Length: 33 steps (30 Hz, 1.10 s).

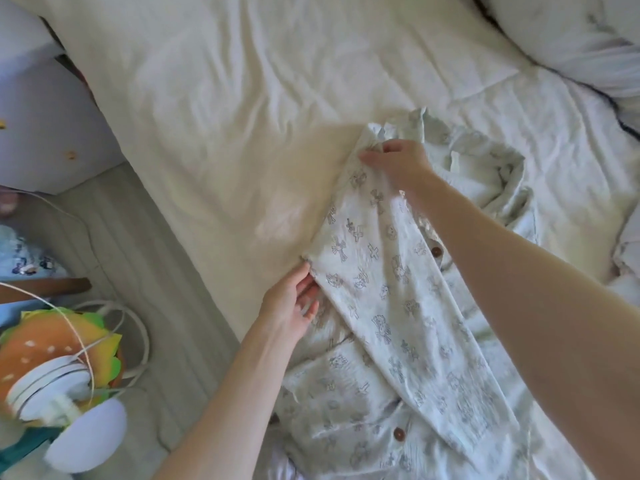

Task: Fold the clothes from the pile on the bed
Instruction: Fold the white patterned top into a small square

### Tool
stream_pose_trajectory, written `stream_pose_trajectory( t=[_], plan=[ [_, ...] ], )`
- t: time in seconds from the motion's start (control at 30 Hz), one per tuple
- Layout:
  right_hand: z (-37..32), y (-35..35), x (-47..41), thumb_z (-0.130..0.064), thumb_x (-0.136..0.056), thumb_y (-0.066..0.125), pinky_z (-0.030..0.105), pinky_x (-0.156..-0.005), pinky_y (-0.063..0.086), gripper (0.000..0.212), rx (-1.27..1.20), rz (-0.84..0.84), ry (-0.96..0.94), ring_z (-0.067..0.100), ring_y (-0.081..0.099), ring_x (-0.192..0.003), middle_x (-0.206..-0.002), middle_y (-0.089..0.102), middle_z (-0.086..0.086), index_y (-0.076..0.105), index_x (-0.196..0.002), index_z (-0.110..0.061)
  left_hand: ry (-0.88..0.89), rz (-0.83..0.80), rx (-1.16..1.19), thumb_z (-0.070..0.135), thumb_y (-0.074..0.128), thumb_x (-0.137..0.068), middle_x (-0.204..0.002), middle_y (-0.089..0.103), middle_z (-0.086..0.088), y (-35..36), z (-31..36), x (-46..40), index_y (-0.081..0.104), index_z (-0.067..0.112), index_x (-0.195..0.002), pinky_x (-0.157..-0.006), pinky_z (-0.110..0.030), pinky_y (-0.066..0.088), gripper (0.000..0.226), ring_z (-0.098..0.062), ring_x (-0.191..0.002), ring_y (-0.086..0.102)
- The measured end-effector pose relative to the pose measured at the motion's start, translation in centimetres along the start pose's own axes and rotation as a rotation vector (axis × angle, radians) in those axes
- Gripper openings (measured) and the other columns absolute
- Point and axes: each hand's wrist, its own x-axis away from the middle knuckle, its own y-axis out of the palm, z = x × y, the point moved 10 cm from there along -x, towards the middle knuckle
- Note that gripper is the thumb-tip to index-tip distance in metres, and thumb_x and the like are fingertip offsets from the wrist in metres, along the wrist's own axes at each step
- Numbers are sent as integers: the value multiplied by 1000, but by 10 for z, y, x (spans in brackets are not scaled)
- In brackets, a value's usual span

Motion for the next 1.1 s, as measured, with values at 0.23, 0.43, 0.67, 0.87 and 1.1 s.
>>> stream_pose_trajectory(
  t=[0.23,0.43,0.67,0.87,1.1],
  plan=[
    [-12,25,-7,-37,-86,66,26,-59,43,51,-95,28,-24,16,49,-63,-74,63,21,63,-109,7,419,172,-322,17,63,-89,-95,66,-5,-31,63,1,62,18,-91,-66,-24,43,2,-16,-79,59],
    [12,20,-4,-29,-91,57,17,-44,32,27,91,19,-48,8,38,-48,-55,44,-5,56,-67,-15,611,-67,-726,24,65,-88,-84,62,4,19,77,4,63,21,-90,-66,-16,41,5,-9,-75,54],
    [-7,28,-9,-30,-90,62,14,-41,29,29,53,43,-131,2,36,-39,-48,45,-11,66,-68,-11,749,85,-819,26,56,-93,-75,48,3,6,97,-2,54,12,-94,-70,-40,45,14,-16,-66,46],
    [6,-39,17,-19,-97,47,31,-59,47,25,22,349,-246,16,55,-58,-73,65,7,67,-94,-4,1033,171,-927,19,55,-92,-94,57,6,38,121,26,52,12,-108,-77,-19,43,18,-16,-89,57],
    [101,-188,25,-9,-95,38,36,-86,41,29,337,711,-43,28,50,-107,-117,57,13,57,-118,-7,1628,71,-1523,5,56,-88,-111,58,-14,183,90,73,62,4,-106,-83,-44,37,19,-36,-107,50]
  ],
)
